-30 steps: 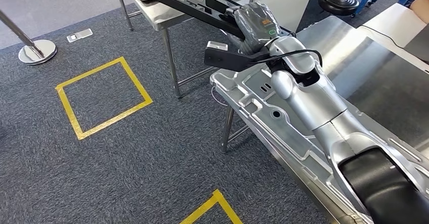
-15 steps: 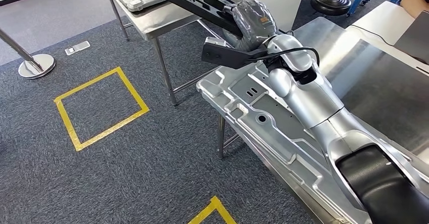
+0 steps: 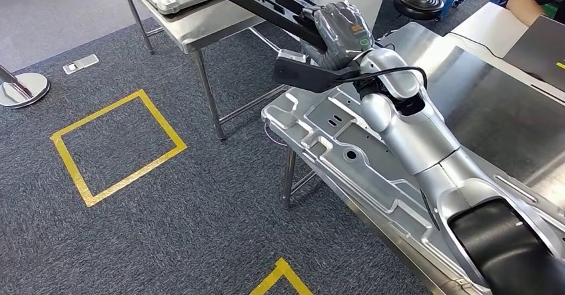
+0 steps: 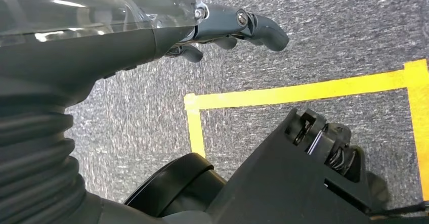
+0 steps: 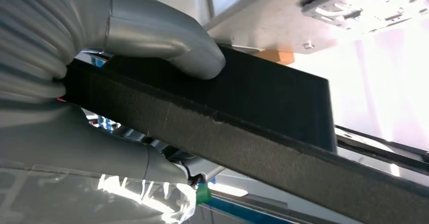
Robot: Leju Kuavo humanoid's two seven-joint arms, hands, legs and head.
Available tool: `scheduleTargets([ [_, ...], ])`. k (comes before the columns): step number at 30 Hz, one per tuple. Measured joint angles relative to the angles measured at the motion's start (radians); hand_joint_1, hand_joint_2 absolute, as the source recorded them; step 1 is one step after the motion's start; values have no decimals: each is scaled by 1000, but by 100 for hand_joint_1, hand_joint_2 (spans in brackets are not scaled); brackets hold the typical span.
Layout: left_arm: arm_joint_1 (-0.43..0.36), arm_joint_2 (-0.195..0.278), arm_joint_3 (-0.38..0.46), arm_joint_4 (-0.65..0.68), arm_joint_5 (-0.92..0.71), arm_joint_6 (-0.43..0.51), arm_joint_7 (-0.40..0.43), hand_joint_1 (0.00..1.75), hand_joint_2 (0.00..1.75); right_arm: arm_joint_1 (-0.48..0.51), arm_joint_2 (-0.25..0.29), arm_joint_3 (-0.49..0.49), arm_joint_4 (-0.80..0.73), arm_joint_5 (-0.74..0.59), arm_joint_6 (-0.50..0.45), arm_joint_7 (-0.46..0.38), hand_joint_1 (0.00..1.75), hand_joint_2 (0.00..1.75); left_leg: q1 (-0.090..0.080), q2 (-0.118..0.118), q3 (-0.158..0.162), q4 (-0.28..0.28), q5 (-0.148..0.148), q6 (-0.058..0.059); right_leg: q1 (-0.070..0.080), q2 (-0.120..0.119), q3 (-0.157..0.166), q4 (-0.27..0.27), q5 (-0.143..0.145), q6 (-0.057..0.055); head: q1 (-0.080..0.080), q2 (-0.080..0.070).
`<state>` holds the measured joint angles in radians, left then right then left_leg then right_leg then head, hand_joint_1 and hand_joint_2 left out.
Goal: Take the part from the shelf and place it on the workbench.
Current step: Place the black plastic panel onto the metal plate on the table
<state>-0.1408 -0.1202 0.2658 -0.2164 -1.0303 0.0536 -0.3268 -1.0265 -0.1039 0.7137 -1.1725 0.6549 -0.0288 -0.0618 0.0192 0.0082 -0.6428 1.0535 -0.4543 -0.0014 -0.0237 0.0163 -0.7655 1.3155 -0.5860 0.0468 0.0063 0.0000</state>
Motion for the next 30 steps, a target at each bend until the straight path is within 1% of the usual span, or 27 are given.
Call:
scheduleTargets([
  [1,0,0,0,0,-2,0,1,0,175,5,1,0,0,-1,-4,1,168,175,0,7,2,0,-1,0,0,-3,1,-11,19,0,6,0],
  [2,0,0,-1,0,-3,0,1,0,175,9,4,0,-1,0,-11,2,168,175,0,13,4,0,-3,-1,0,-8,23,-62,53,0,12,0],
  [3,0,0,-2,0,-5,-1,1,0,175,12,9,0,-2,3,-20,4,168,175,0,19,7,0,-5,-4,0,-18,56,-134,90,-1,18,0],
  [4,0,1,-3,0,-6,-1,1,0,175,12,14,0,-4,6,-29,7,168,175,-3,25,8,1,-8,-9,4,-32,86,-199,115,-3,23,0],
  [5,0,2,-5,0,-8,-2,1,0,175,13,23,0,-6,11,-39,8,168,175,-6,31,9,1,-10,-13,7,-42,108,-246,130,-6,24,0],
  [6,0,5,-6,0,-10,-3,1,0,175,15,33,0,-8,17,-49,10,168,175,-9,37,10,0,-11,-17,10,-47,119,-268,133,-9,23,0],
  [7,0,7,-7,0,-13,-5,1,0,175,19,44,1,-10,24,-61,14,168,175,-11,43,13,-2,-11,-22,14,-44,120,-271,131,-14,19,0],
  [8,-1,10,-9,0,-16,-8,1,0,175,23,56,1,-11,33,-73,17,168,175,-10,50,17,-5,-11,-26,13,-36,120,-271,132,-20,15,0],
  [10,-4,18,-15,-1,-22,-12,2,0,175,29,80,1,-13,49,-97,24,168,175,-6,41,15,11,-28,-34,10,-22,123,-273,134,-34,6,0],
  [11,-5,22,-17,-1,-24,-13,3,0,175,30,94,1,-14,54,-107,25,168,175,-5,30,1,45,-49,-36,8,-16,125,-274,135,-40,-1,0],
  [13,-9,29,-20,-1,-28,-12,4,0,175,34,117,2,-16,59,-122,27,168,175,-5,5,-54,167,-105,-37,7,-5,128,-274,134,-50,-19,0],
  [14,-12,33,-22,-2,-31,-12,5,0,175,39,127,2,-17,60,-128,27,168,175,-6,0,-83,228,-125,-37,9,1,130,-274,133,-52,-26,0],
  [15,-14,37,-23,-2,-32,-12,7,0,175,44,135,1,-18,61,-131,27,168,175,-7,-3,-100,263,-129,-37,10,8,131,-273,133,-53,-30,0],
  [16,-16,42,-25,-2,-34,-12,9,0,175,49,141,1,-19,62,-134,27,168,175,-7,-4,-101,261,-116,-36,12,16,133,-273,132,-54,-34,0],
  [17,-17,46,-26,-2,-35,-12,10,0,175,53,147,0,-20,61,-136,27,168,175,-6,-6,-84,222,-89,-35,12,25,134,-273,132,-54,-36,0],
  [18,-16,50,-27,-3,-36,-12,11,0,175,55,152,-1,-20,60,-138,28,168,175,-5,-15,-53,154,-54,-34,11,33,135,-273,132,-53,-39,0],
  [19,-16,54,-29,-4,-37,-12,11,0,175,55,156,-3,-21,58,-143,28,168,175,-3,-33,-22,88,-29,-33,12,41,134,-271,131,-51,-41,0],
  [20,-15,57,-31,-4,-38,-13,12,0,175,56,161,-6,-21,54,-147,26,168,175,-1,-49,0,38,-13,-33,12,48,131,-270,131,-48,-43,0],
  [21,-14,61,-32,-4,-39,-14,12,0,175,59,164,-10,-22,50,-152,23,168,175,0,-63,13,8,-8,-33,12,54,128,-270,133,-43,-42,0],
  [22,-15,62,-33,-5,-40,-16,13,0,175,62,167,-15,-22,46,-157,20,168,175,-2,-68,15,1,-12,-31,12,60,126,-271,135,-38,-42,0],
  [24,-16,65,-36,-5,-43,-19,16,0,175,69,171,-23,-22,41,-162,15,168,175,-4,-57,16,-5,-8,-21,8,66,123,-275,136,-28,-40,0],
  [25,-16,66,-38,-5,-45,-20,18,0,175,70,173,-27,-23,40,-164,14,168,175,-4,-50,18,-9,-5,-15,8,58,117,-267,129,-24,-39,0],
  [26,-15,67,-41,-5,-47,-21,20,0,175,71,175,-31,-23,39,-166,13,168,175,-2,-42,19,-13,-3,-10,9,45,103,-240,111,-21,-35,0],
  [27,-14,68,-43,-5,-49,-21,21,0,175,71,177,-33,-24,38,-168,12,168,175,-2,-33,20,-15,-2,-6,11,29,80,-192,83,-20,-30,0],
  [28,-14,68,-44,-5,-50,-21,22,0,175,72,179,-35,-24,38,-170,12,168,175,-3,-25,20,-16,-2,-4,13,15,50,-127,53,-19,-22,0],
  [29,-13,69,-46,-5,-51,-20,23,0,175,75,182,-37,-25,38,-172,11,168,175,-3,-16,20,-16,-2,-2,13,9,18,-61,29,-18,-15,0],
  [30,-13,69,-47,-5,-53,-18,25,0,175,77,183,-37,-24,38,-173,10,168,175,-3,-6,21,-15,-3,-1,12,4,-5,-15,18,-17,-10,0],
])
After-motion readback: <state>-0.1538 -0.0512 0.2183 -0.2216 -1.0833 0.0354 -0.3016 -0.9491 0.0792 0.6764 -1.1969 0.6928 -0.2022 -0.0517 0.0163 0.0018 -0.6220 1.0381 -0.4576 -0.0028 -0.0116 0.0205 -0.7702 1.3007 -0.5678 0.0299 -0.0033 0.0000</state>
